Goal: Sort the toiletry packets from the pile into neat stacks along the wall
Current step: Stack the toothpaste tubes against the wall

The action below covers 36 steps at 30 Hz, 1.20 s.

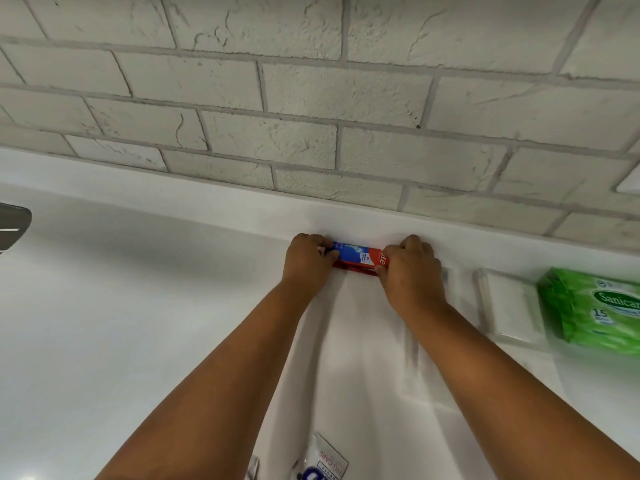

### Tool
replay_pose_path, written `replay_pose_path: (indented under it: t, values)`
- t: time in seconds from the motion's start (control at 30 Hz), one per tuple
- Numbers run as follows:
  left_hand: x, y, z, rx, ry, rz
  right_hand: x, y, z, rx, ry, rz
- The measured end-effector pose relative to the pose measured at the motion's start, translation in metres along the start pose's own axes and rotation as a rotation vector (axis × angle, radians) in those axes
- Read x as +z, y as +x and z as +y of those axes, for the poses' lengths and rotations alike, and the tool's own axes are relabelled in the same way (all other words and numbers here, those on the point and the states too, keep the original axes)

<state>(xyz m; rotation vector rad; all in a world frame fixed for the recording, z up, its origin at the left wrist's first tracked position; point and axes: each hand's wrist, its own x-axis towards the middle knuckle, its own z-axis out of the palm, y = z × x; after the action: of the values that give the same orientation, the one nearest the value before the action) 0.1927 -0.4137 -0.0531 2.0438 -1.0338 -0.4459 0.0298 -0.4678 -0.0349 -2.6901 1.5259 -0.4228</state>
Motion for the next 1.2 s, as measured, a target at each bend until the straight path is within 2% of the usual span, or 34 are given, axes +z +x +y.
replay_pose_path:
  t: [0.17, 0.37, 0.5, 0.8, 1.0, 1.1, 1.2]
  values:
    - [-0.018, -0.014, 0.004, 0.027, 0.004, 0.040, -0.013, -0.012, -0.007, 0.002, 0.086, 0.004]
    - [-0.058, -0.064, 0.004, 0.028, -0.007, 0.118, -0.036, -0.047, -0.037, -0.014, 0.190, -0.123]
    - [-0.089, -0.105, 0.000, 0.020, 0.023, 0.119, -0.053, -0.081, -0.062, -0.092, 0.244, -0.145]
    - [-0.159, -0.229, -0.035, -0.135, 0.107, 0.084, -0.080, -0.190, -0.119, -0.253, 0.373, -0.259]
    - [-0.178, -0.307, -0.075, -0.331, 0.122, 0.088, -0.073, -0.263, -0.144, -0.362, 0.413, -0.319]
    - [-0.174, -0.331, -0.090, -0.371, 0.247, 0.108, -0.064, -0.291, -0.149, -0.393, 0.429, -0.358]
    - [-0.165, -0.349, -0.101, -0.337, 0.442, 0.147, -0.057, -0.310, -0.154, -0.390, 0.418, -0.402]
